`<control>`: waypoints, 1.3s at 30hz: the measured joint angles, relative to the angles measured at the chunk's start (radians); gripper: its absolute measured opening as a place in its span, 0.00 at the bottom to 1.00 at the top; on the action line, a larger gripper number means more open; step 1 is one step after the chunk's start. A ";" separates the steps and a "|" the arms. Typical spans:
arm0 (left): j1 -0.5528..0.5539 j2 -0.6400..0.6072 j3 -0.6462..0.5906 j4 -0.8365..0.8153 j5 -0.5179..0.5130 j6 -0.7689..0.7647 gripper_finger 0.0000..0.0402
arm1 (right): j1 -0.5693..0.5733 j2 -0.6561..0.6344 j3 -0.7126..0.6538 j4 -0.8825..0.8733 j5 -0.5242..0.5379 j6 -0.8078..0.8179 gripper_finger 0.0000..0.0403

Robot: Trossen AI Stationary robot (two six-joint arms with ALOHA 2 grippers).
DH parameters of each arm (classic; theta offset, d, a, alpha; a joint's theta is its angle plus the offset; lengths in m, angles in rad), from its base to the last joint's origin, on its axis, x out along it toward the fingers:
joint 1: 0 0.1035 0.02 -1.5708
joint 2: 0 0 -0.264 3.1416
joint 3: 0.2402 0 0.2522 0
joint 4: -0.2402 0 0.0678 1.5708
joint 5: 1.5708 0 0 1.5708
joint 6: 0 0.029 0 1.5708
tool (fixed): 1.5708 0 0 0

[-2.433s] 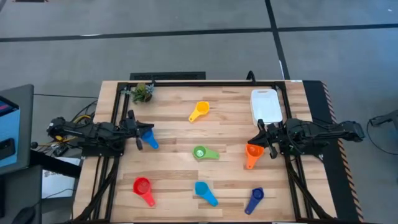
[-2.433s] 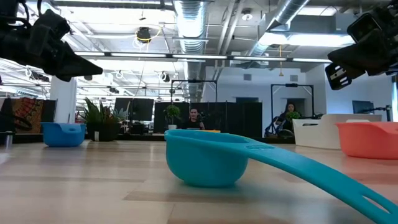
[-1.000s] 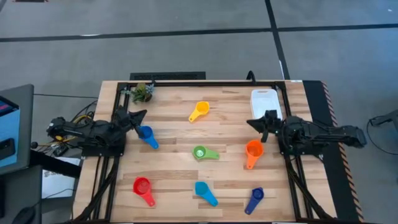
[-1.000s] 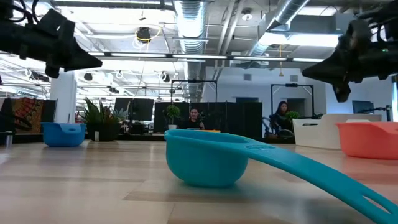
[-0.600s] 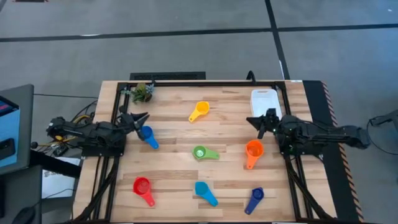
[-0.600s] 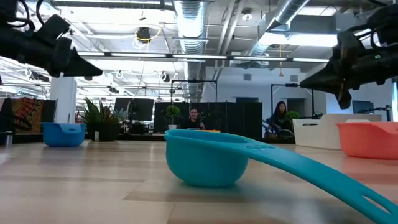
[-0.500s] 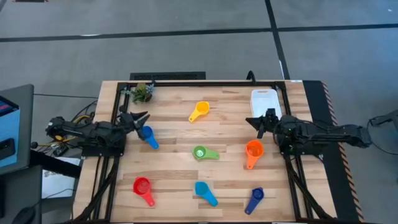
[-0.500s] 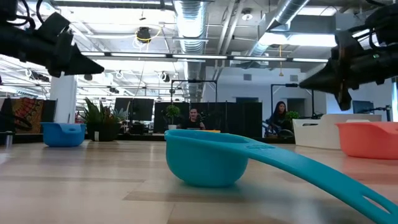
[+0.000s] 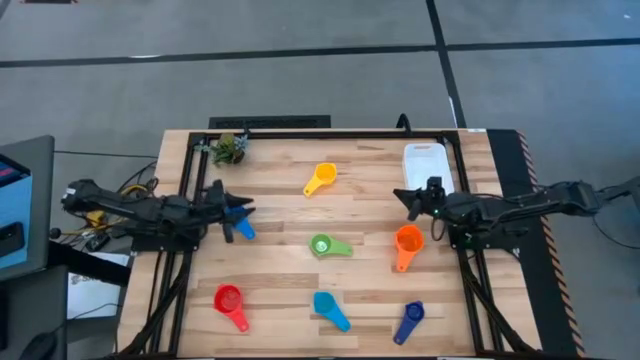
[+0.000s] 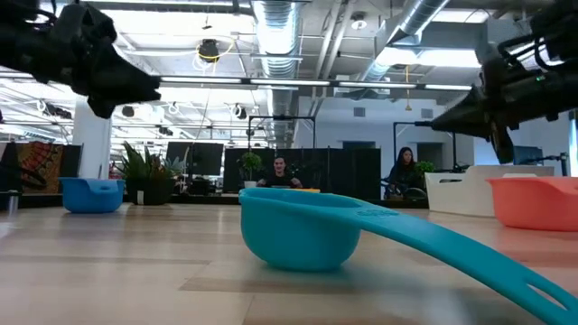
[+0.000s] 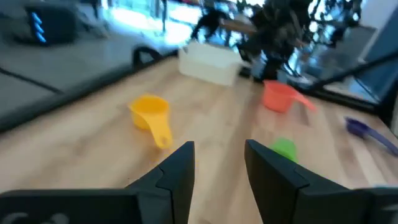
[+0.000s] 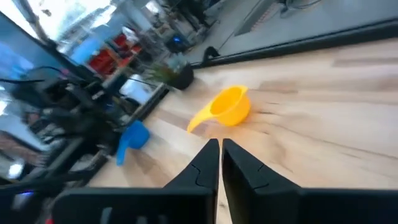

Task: Nest measuring cups in basket
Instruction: Move the orange measuring cup to the bottom left of the table

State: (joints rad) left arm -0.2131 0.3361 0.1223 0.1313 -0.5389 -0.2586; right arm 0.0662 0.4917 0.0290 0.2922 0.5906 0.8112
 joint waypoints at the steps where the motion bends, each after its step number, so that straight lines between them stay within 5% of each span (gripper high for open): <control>1: 0.000 0.038 0.000 0.016 0.010 -0.018 0.32 | 0.019 0.023 0.016 0.005 0.030 0.000 0.12; 11: -0.004 0.370 0.104 0.152 0.095 -0.065 0.32 | 0.177 0.281 0.226 0.008 0.204 -0.107 0.13; 20: -0.006 0.686 0.320 0.178 0.034 -0.054 0.32 | 0.298 0.442 0.422 -0.115 0.277 -0.181 0.13; 30: 0.001 1.062 0.610 0.177 -0.049 -0.087 0.32 | 0.401 0.477 0.524 -0.502 0.339 0.102 0.13; 39: 0.043 1.288 0.822 0.166 -0.008 -0.069 0.32 | 0.448 0.477 0.541 -0.790 0.336 0.374 0.13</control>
State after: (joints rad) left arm -0.1698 1.6244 0.9441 0.2969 -0.5467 -0.3272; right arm 0.5145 0.9691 0.5701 -0.4976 0.9268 1.1854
